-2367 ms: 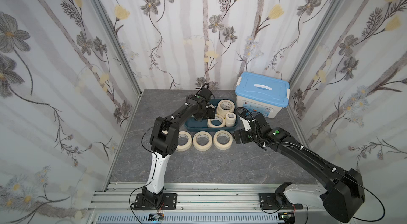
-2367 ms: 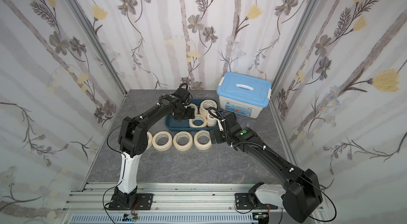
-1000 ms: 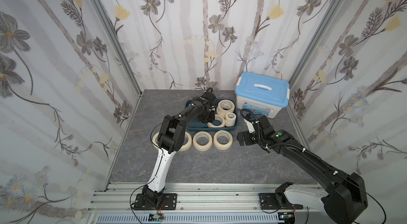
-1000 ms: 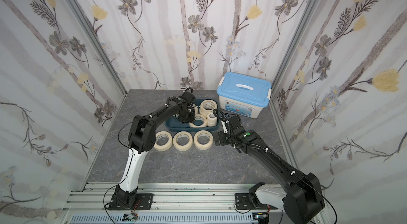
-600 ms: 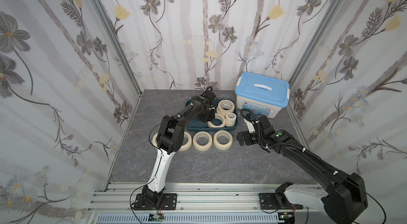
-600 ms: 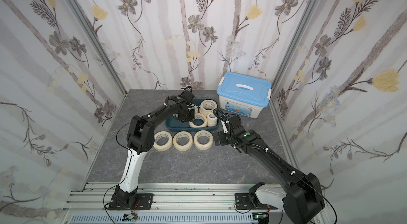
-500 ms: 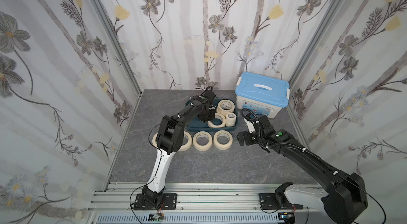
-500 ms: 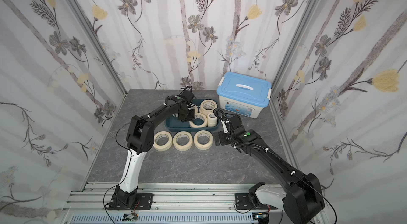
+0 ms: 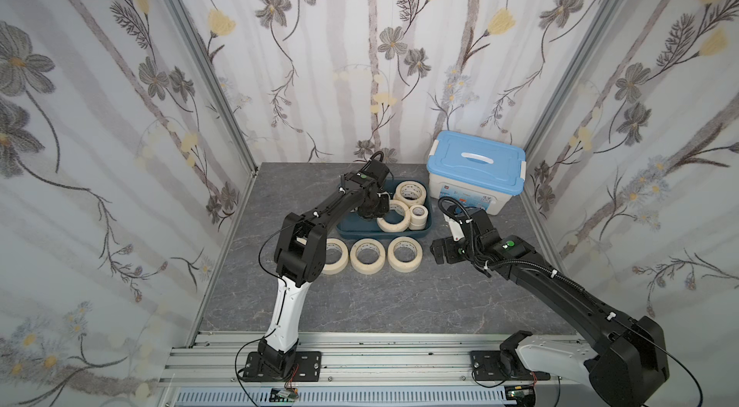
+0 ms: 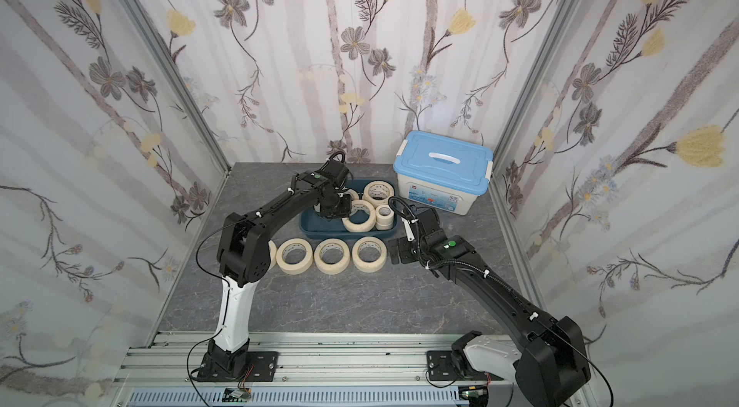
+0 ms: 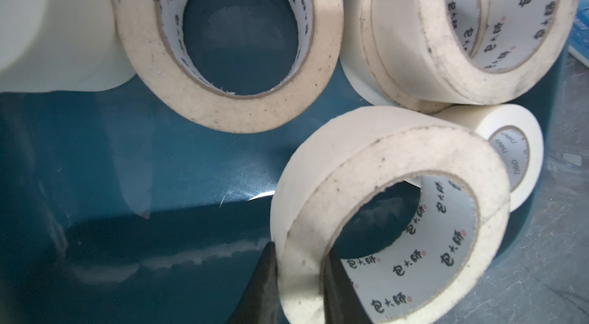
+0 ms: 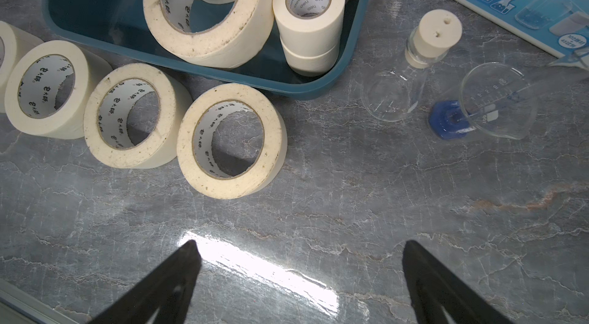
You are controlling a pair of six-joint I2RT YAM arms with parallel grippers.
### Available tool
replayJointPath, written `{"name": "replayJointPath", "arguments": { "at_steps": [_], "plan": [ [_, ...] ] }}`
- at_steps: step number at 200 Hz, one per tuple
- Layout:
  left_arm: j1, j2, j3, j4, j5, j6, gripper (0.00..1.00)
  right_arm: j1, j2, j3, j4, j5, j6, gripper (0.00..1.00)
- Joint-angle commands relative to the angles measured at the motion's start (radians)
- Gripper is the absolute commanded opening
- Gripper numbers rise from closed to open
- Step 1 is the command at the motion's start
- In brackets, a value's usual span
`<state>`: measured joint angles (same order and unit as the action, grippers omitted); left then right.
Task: Take out the art tape in the storage box
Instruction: Pick up the art tape from the storage box, then place the art tape at the center of the board.
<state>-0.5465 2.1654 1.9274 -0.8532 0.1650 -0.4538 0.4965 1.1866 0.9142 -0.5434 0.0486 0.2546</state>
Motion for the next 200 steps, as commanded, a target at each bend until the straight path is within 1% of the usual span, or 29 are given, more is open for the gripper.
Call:
{"name": "replayJointPath", "arguments": {
  "at_steps": [1,51,87,143,166,169,200],
  "plan": [
    [-0.002,-0.036,-0.015,0.013,0.027,-0.012,0.21,-0.001,-0.009,0.006,0.007,-0.008,0.016,1.00],
    [-0.002,-0.120,-0.069,0.025,0.016,-0.016,0.21,-0.001,-0.024,0.003,0.007,-0.010,0.024,1.00],
    [0.000,-0.211,-0.154,0.032,-0.009,-0.014,0.21,-0.002,-0.038,0.002,0.007,-0.015,0.028,1.00],
    [0.016,-0.419,-0.381,0.036,-0.064,-0.031,0.21,-0.003,-0.039,-0.002,0.007,-0.018,0.032,1.00],
    [0.037,-0.512,-0.467,0.036,-0.074,-0.047,0.21,-0.004,-0.038,0.001,0.009,-0.018,0.032,1.00],
    [0.040,-0.524,-0.499,0.034,-0.077,-0.050,0.21,-0.004,-0.038,0.002,0.007,-0.018,0.030,1.00],
    [0.076,-0.669,-0.643,0.032,-0.102,-0.083,0.20,-0.006,-0.039,0.003,0.007,-0.018,0.029,1.00]
  ]
}}
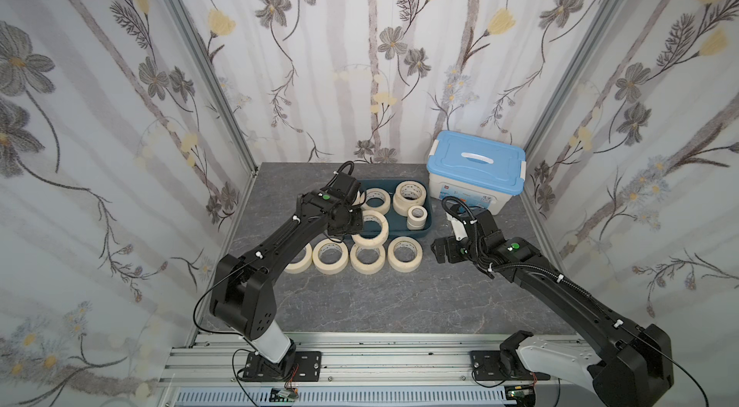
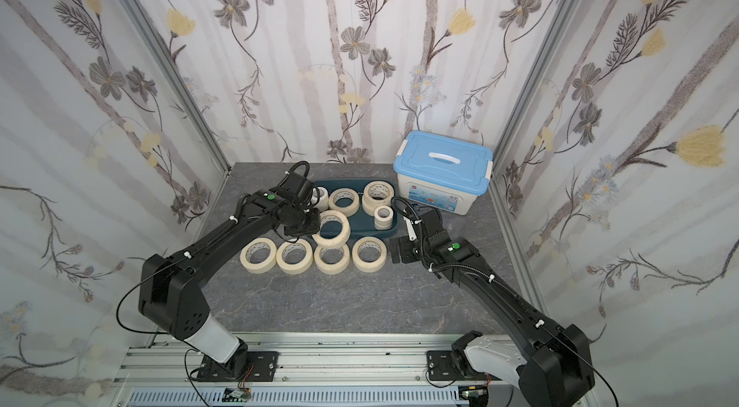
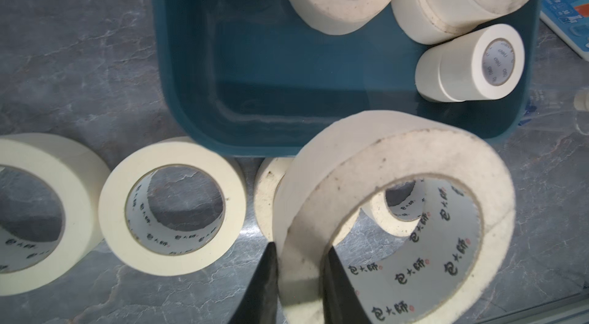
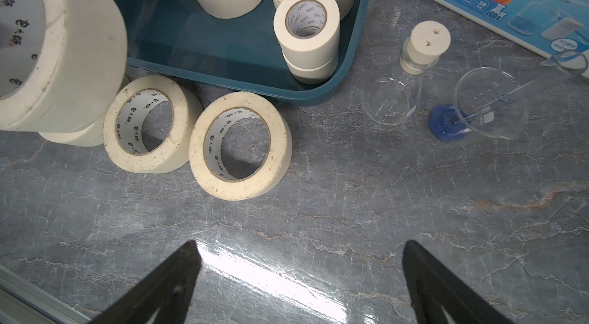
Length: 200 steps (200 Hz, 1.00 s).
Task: Take out the art tape in the storage box
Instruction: Place the art tape at the center of the board.
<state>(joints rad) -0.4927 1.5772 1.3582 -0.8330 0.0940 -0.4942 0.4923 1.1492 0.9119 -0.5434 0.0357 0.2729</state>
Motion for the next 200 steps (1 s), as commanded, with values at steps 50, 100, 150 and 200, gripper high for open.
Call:
{"name": "replayJointPath", "arguments": {
  "at_steps": [50,100,150,200],
  "plan": [
    [0.113,-0.311,-0.277,-0.014,-0.034,-0.116,0.18,-0.003,0.010,0.011,0.008,-0.004,0.011,1.00],
    [0.226,-0.488,-0.439,-0.058,-0.039,-0.237,0.16,-0.003,0.024,0.015,0.008,-0.004,0.014,1.00],
    [0.351,-0.558,-0.548,-0.095,-0.047,-0.347,0.08,-0.003,0.031,0.015,0.008,0.004,0.014,1.00],
    [0.443,-0.664,-0.635,-0.112,-0.101,-0.433,0.07,-0.006,0.036,0.015,0.008,0.010,0.008,1.00]
  ]
}}
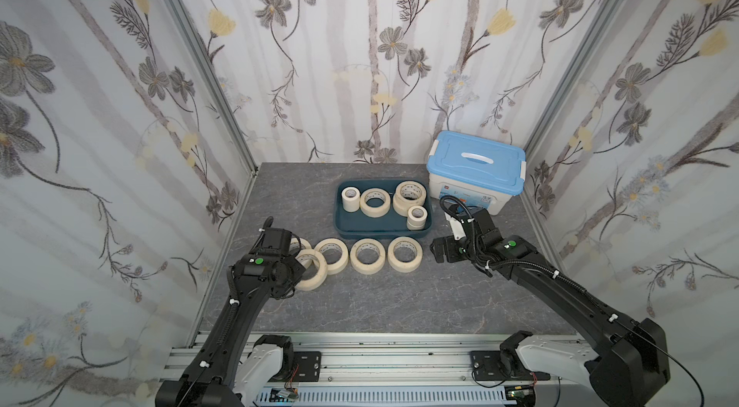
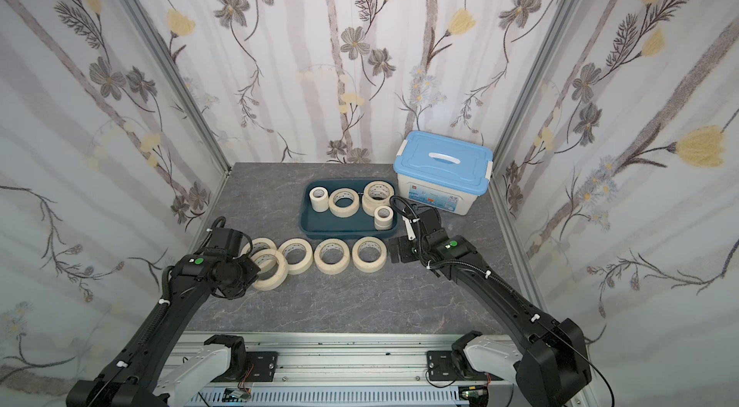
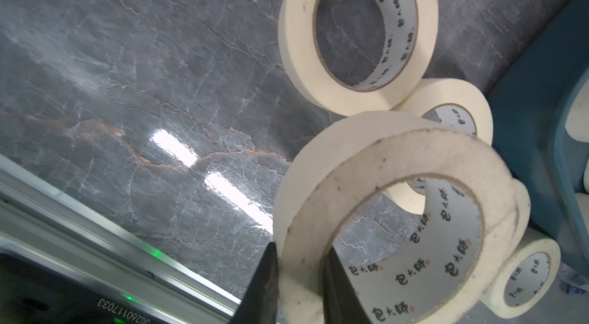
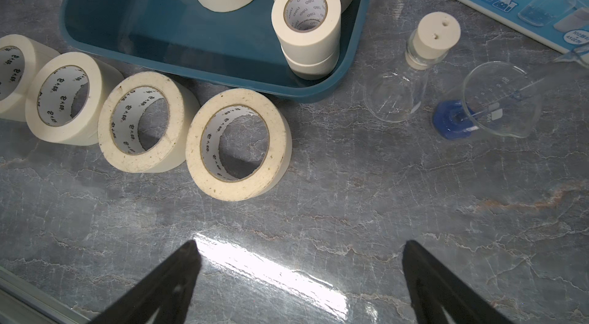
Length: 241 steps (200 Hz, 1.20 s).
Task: Take out the art tape in the storage box
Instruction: Place the art tape at the center of the board.
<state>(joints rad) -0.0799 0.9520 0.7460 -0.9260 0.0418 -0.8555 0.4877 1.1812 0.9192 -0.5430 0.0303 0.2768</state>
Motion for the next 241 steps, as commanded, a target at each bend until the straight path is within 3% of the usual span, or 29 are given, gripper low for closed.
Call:
{"name": "replayJointPath", "arguments": {
  "at_steps": [1,41,104,241],
  "plan": [
    [0.031,-0.040,-0.024,-0.019,-0.050,-0.074,0.07,-0.001,0.004,0.007,0.008,0.016,0.004,1.00],
    [0.096,-0.099,-0.056,-0.079,-0.097,-0.117,0.04,-0.003,0.015,0.006,0.008,0.013,0.003,1.00],
    [0.205,-0.160,-0.138,-0.126,-0.061,-0.174,0.00,-0.008,0.015,0.003,0.008,0.020,0.004,1.00],
    [0.213,-0.017,-0.196,0.067,-0.094,-0.141,0.00,-0.014,0.034,0.006,0.008,0.018,0.004,1.00]
  ]
}}
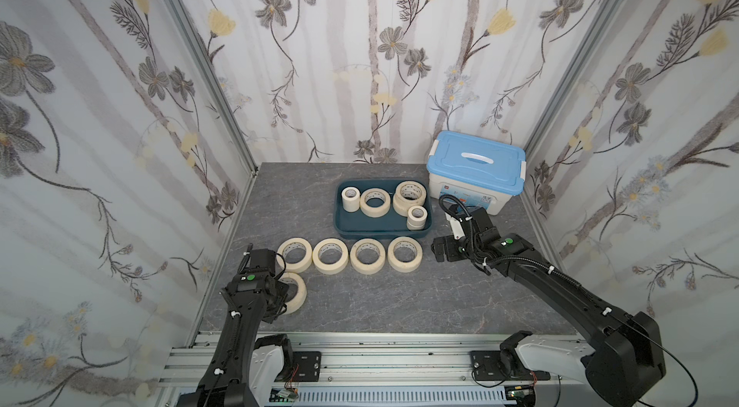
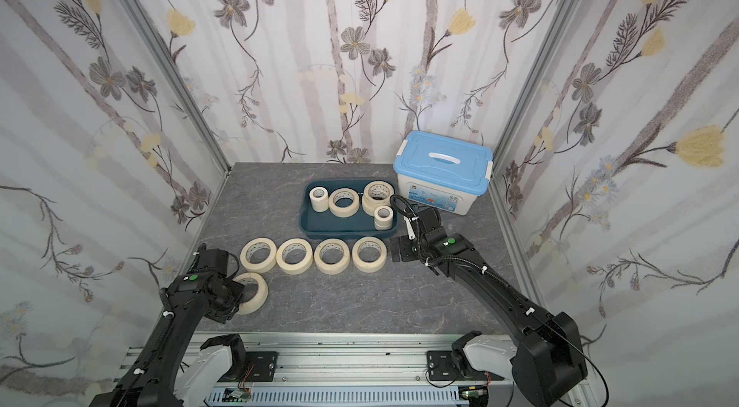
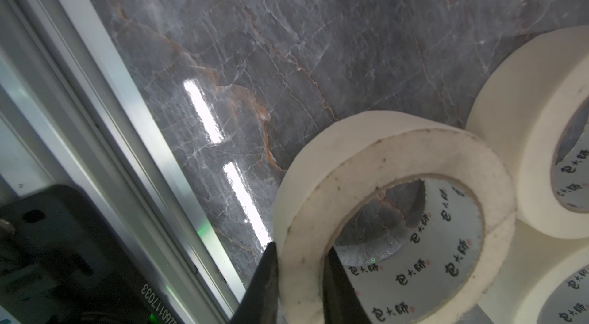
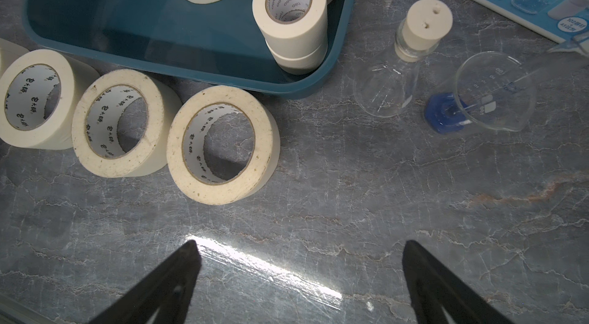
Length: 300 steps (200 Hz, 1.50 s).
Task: Take out the art tape in the storage box
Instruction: Place the art tape at the center of the board.
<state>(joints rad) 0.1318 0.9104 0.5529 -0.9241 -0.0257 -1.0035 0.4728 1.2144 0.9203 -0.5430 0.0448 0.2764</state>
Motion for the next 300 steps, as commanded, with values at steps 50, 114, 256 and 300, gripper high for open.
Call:
{"name": "replayJointPath", "arguments": {
  "at_steps": [50,114,256,300],
  "plan": [
    [0.001,0.053,-0.014,0.098,-0.062,0.029,0.04,-0.001,0.004,0.003,0.008,0.003,0.006,1.00],
    [0.001,0.081,-0.025,0.134,-0.035,0.071,0.33,-0.001,0.016,0.006,0.008,-0.002,0.009,1.00],
    [0.001,0.046,0.196,0.017,-0.099,0.205,0.73,-0.003,0.003,0.053,0.007,-0.010,0.008,1.00],
    [0.001,0.059,0.278,0.047,0.018,0.357,1.00,-0.003,-0.009,0.054,0.006,-0.014,0.010,1.00]
  ]
}}
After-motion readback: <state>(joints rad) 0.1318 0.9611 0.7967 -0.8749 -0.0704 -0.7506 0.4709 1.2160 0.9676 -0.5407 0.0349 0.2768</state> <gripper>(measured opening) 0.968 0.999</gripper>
